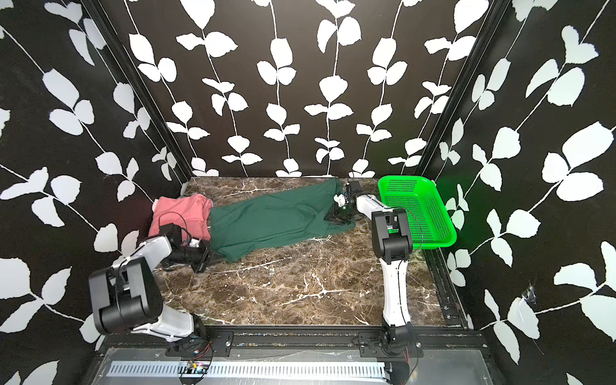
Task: Fold and stack t-shirts
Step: Fold the T-shirt.
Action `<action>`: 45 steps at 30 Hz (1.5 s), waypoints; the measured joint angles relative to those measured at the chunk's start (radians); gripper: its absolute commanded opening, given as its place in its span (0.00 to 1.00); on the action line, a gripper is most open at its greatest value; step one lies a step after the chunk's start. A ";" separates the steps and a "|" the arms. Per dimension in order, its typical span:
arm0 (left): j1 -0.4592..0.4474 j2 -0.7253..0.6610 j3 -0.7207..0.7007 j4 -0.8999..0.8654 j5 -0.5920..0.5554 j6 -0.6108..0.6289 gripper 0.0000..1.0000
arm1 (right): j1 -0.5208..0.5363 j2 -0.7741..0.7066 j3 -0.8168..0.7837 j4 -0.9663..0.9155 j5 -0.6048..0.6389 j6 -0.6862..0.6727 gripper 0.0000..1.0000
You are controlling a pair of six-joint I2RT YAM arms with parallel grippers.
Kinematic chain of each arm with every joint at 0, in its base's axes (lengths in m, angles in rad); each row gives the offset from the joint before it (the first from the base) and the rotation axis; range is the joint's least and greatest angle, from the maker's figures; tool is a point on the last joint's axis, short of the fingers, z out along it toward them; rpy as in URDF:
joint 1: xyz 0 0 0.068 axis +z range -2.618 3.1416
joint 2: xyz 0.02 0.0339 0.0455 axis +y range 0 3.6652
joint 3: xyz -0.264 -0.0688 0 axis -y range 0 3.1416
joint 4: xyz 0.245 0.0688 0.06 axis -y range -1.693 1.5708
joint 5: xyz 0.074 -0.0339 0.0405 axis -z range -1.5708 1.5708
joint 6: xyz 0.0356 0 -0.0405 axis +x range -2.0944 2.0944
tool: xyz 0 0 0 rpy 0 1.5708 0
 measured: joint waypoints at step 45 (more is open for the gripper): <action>0.004 -0.272 -0.124 -0.084 0.113 -0.075 0.43 | 0.000 0.050 0.061 -0.071 -0.052 -0.061 0.29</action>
